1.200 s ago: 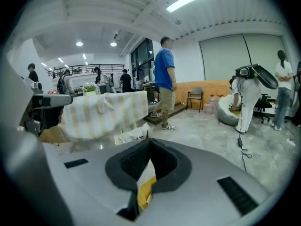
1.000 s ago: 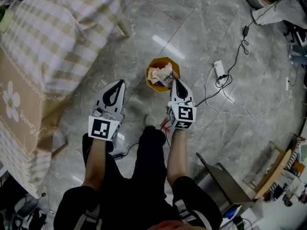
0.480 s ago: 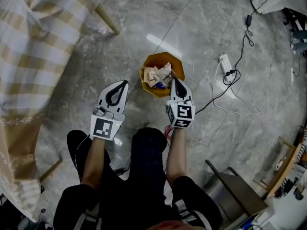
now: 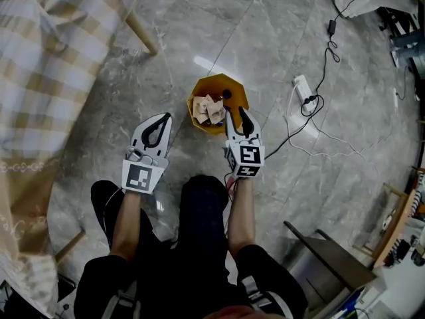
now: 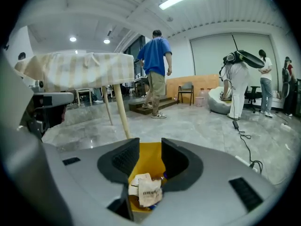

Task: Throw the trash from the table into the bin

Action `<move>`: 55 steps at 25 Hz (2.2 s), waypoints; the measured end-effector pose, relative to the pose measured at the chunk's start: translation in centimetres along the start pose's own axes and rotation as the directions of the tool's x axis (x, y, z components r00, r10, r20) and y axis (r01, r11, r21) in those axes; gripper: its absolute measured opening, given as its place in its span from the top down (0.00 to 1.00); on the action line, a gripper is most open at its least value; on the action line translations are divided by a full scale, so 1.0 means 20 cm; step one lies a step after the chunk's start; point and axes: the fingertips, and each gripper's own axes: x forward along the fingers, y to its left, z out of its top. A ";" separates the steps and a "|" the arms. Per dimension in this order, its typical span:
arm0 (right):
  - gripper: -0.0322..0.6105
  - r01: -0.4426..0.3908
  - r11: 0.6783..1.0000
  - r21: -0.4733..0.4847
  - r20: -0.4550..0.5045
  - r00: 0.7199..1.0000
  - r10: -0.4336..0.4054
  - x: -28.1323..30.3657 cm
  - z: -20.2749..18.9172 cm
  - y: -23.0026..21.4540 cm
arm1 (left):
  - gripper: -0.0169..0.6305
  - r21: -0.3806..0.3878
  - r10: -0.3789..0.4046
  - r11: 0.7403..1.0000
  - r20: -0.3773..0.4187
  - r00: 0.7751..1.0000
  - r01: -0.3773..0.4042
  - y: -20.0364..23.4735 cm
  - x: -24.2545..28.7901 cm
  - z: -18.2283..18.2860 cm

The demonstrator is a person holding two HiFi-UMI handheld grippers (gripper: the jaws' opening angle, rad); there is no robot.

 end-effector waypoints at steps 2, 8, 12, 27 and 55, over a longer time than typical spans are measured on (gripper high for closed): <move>0.72 -0.003 1.000 -0.003 0.008 1.000 0.003 -0.07 0.11 0.03 | 0.97 0.000 -0.002 1.000 0.003 1.000 0.002 0.00 -0.03 0.11; 0.72 -0.012 1.000 -0.012 0.040 0.999 0.012 -0.31 0.53 0.14 | 0.97 0.004 -0.014 1.000 0.018 1.000 0.014 -0.01 -0.17 0.54; 0.73 -0.015 1.000 0.016 0.065 0.998 0.014 -0.51 0.87 0.22 | 0.97 0.015 -0.018 1.000 0.026 0.999 0.018 -0.01 -0.27 0.89; 0.88 -0.073 0.997 -0.019 0.169 0.983 0.075 -1.33 2.13 0.64 | 0.97 0.031 -0.005 1.000 0.044 0.999 0.003 -0.08 -0.75 2.13; 0.94 -0.301 0.945 -0.127 0.234 0.917 0.323 -1.64 2.70 1.29 | 0.97 0.032 0.191 0.981 0.071 0.979 -0.193 0.08 -1.26 2.59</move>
